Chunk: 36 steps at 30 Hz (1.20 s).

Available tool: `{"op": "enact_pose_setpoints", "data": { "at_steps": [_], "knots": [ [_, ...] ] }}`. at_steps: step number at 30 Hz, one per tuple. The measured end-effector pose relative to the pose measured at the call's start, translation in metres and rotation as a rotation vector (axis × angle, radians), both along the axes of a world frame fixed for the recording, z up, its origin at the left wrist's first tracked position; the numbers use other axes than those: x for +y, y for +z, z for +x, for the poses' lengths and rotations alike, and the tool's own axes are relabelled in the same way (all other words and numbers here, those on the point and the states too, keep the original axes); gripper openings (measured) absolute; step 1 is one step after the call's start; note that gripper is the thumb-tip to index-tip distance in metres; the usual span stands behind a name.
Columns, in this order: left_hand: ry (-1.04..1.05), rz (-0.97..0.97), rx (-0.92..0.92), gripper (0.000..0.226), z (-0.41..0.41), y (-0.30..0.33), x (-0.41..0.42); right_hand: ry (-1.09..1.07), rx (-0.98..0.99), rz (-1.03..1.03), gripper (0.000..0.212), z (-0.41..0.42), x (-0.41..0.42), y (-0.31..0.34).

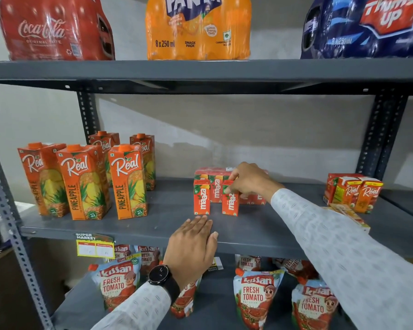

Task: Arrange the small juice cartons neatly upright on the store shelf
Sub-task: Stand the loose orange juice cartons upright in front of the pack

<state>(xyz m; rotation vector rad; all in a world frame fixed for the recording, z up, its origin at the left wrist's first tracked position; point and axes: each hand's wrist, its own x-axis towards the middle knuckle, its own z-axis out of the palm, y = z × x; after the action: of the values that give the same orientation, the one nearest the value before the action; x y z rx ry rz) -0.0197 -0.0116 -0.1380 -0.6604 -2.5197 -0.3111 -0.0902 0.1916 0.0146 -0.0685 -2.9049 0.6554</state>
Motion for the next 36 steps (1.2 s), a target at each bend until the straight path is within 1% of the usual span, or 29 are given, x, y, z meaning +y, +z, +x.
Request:
{"op": "enact_pose_setpoints", "data": {
  "at_steps": [4, 9, 13, 16, 17, 18, 20, 22, 24, 25, 27, 29, 33, 36],
  "knots": [
    [0.0, -0.006, -0.007, 0.063, 0.0, 0.0, 0.0, 0.045, -0.015, -0.105, 0.043, -0.002, 0.0, -0.002],
    [0.001, -0.005, -0.004, 0.063, 0.0, 0.001, 0.0, 0.027, 0.071, -0.013, 0.05, -0.002, -0.008, -0.009],
    [0.002, -0.006, -0.004, 0.061, 0.001, 0.001, -0.001, 0.06, 0.079, -0.073, 0.055, 0.001, -0.009, -0.012],
    [-0.001, -0.004, -0.003, 0.061, 0.001, 0.001, -0.001, 0.101, 0.12, -0.134, 0.067, 0.014, -0.005, -0.017],
    [0.001, 0.001, 0.0, 0.06, 0.001, 0.001, 0.0, 0.082, 0.158, -0.155, 0.062, 0.02, 0.0, -0.02],
    [0.007, 0.009, 0.007, 0.059, 0.001, 0.001, -0.001, 0.034, 0.21, -0.144, 0.052, 0.026, 0.005, -0.023],
    [0.012, 0.032, 0.024, 0.055, 0.002, 0.0, 0.002, -0.139, 0.27, 0.029, 0.031, 0.04, 0.027, -0.03],
    [0.018, 0.039, 0.033, 0.052, 0.002, -0.001, 0.003, -0.287, 0.213, 0.251, 0.028, 0.056, 0.056, -0.039],
    [0.021, 0.041, 0.034, 0.052, 0.003, -0.002, 0.005, -0.399, 0.09, 0.419, 0.036, 0.072, 0.086, -0.044],
    [0.021, 0.043, 0.035, 0.053, 0.003, -0.002, 0.005, -0.444, 0.027, 0.466, 0.042, 0.078, 0.098, -0.045],
    [0.023, 0.042, 0.035, 0.055, 0.003, -0.002, 0.006, -0.484, -0.066, 0.487, 0.055, 0.082, 0.111, -0.045],
    [0.027, 0.045, 0.037, 0.057, 0.004, -0.002, 0.007, -0.47, -0.108, 0.483, 0.06, 0.078, 0.11, -0.043],
    [0.022, 0.049, 0.036, 0.059, 0.005, -0.001, 0.007, -0.442, -0.135, 0.475, 0.055, 0.069, 0.092, -0.043],
    [0.022, 0.049, 0.031, 0.06, 0.006, -0.001, 0.006, -0.371, -0.101, 0.379, 0.05, 0.063, 0.078, -0.046]
  ]
}}
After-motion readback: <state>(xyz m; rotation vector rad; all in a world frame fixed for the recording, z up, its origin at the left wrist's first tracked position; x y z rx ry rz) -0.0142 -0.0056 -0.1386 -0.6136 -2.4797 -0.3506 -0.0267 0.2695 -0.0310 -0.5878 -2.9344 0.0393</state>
